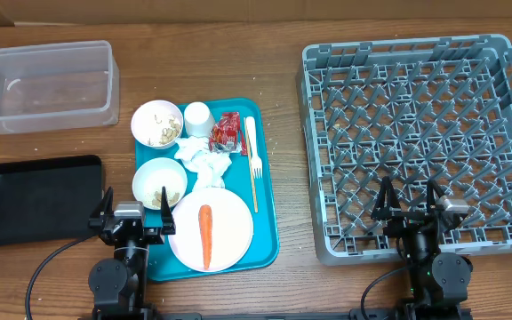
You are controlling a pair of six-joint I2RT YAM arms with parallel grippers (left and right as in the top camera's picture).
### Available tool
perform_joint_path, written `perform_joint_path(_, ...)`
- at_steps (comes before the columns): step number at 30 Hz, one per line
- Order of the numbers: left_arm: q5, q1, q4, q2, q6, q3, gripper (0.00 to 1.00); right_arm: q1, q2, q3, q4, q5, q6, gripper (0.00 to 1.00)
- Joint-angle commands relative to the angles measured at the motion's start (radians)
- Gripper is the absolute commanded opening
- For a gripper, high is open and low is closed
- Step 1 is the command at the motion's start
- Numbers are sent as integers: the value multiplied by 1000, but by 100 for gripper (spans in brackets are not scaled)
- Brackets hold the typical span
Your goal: Sort waste into correct bins and load items into the dishwasher rack
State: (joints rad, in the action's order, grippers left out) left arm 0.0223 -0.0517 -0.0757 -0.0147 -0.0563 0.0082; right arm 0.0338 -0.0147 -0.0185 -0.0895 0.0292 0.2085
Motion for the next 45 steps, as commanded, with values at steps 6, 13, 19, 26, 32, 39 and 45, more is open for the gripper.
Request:
perform_joint_path(6, -3, 6, -2, 10, -15, -3, 100, 5, 11, 11, 8, -5, -7, 100)
perform_joint_path(13, -3, 6, -2, 10, -15, -3, 100, 5, 11, 10, 8, -5, -7, 100)
perform_joint_path(19, -3, 6, -2, 10, -15, -3, 100, 5, 11, 10, 8, -5, -7, 100)
perform_joint_path(26, -4, 6, -2, 10, -15, -3, 100, 5, 11, 11, 8, -5, -7, 100)
perform_joint_path(32, -3, 6, -2, 10, -15, -3, 100, 5, 11, 10, 8, -5, -7, 100)
perform_joint_path(39, -2, 6, -1, 10, -13, -3, 100, 5, 11, 10, 8, -5, -7, 100)
perform_joint_path(45, 437, 7, 32, 9, 406, -2, 100, 5, 11, 11, 8, -5, -7, 100)
